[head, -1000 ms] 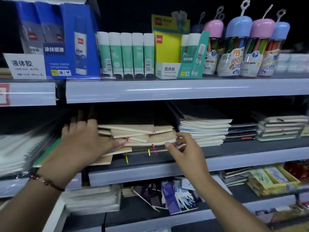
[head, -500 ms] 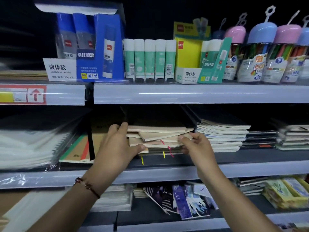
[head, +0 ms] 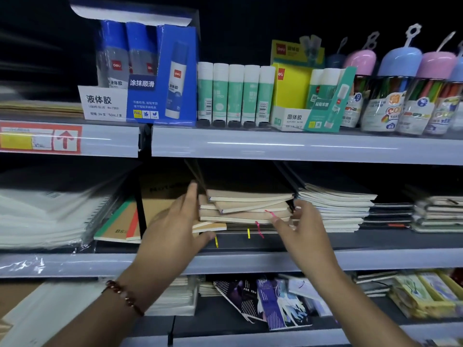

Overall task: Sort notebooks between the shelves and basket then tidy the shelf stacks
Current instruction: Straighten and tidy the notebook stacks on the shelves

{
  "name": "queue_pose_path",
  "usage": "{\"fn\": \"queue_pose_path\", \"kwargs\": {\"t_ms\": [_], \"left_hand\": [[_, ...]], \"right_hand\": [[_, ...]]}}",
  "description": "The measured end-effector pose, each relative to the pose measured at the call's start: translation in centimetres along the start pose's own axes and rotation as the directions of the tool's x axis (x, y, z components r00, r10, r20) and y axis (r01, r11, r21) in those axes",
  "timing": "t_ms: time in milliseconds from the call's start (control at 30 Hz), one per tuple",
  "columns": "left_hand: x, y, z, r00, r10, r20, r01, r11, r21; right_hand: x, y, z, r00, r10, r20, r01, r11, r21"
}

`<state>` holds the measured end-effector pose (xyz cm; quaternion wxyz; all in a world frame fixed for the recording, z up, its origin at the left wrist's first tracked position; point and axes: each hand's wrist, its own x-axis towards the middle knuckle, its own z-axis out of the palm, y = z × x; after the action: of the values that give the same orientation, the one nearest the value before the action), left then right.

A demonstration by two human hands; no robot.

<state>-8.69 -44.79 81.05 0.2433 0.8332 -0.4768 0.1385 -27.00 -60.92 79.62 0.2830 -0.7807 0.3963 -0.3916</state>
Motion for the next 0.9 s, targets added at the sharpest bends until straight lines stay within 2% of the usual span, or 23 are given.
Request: {"fn": "queue_pose_path", "kwargs": {"t_ms": [67,133,200,300,500,633,700,800,833,900], "left_hand": [[-0.2,-0.6,-0.2,0.999,0.007,-0.034,-0.005,0.998,0.062],[-0.4,-1.2,0.4,0.986,0.092,-0.135,-0.079,0.991,0.104],[-0.5,-1.7,1.2,0.969,0.156,-0.19,-0.123,0.977,0.175],[-0.4,-1.9,1.4,0.97,0.19,-0.15,-0.151,0.959,0.241],[0.5,-1.2,-1.0,0.986,0.167,-0.029,-0.147,0.926,0.347],[1.8,0.5,-1.0,0.99,0.119,0.07,-0.138,0.863,0.486],[2.0,0.3,-0.5,0.993,0.109,0.054,-0.122,0.89,0.439],[1.9,-1.6,-0.6,0.985,0.16,-0.061,-0.143,0.965,0.22],[1.8,-2.4,-0.9,0.973,0.209,-0.094,-0.188,0.963,0.192],[1.9,-4.2,-1.5,0.954,0.287,-0.082,-0.26,0.934,0.246]], "right_hand": [[-0.6,-0.1,0.4,0.966,-0.24,-0.093,0.215,0.952,-0.217],[-0.4,-0.2,1.2,0.921,-0.388,-0.03,0.354,0.866,-0.352],[-0.2,-0.8,2.2,0.892,-0.442,0.09,0.439,0.802,-0.405],[0.4,-1.8,3.8,0.838,-0.505,0.204,0.537,0.704,-0.465],[2.6,-4.0,4.0,0.792,-0.539,0.287,0.603,0.614,-0.509],[3.2,-4.7,2.9,0.777,-0.525,0.347,0.627,0.604,-0.492],[3.2,-5.0,2.7,0.775,-0.532,0.34,0.629,0.598,-0.497],[3.4,-5.4,2.3,0.779,-0.538,0.323,0.624,0.612,-0.486],[3.6,-5.5,2.1,0.783,-0.535,0.319,0.619,0.616,-0.488],[3.8,-5.7,1.8,0.791,-0.524,0.316,0.608,0.616,-0.501]]}}
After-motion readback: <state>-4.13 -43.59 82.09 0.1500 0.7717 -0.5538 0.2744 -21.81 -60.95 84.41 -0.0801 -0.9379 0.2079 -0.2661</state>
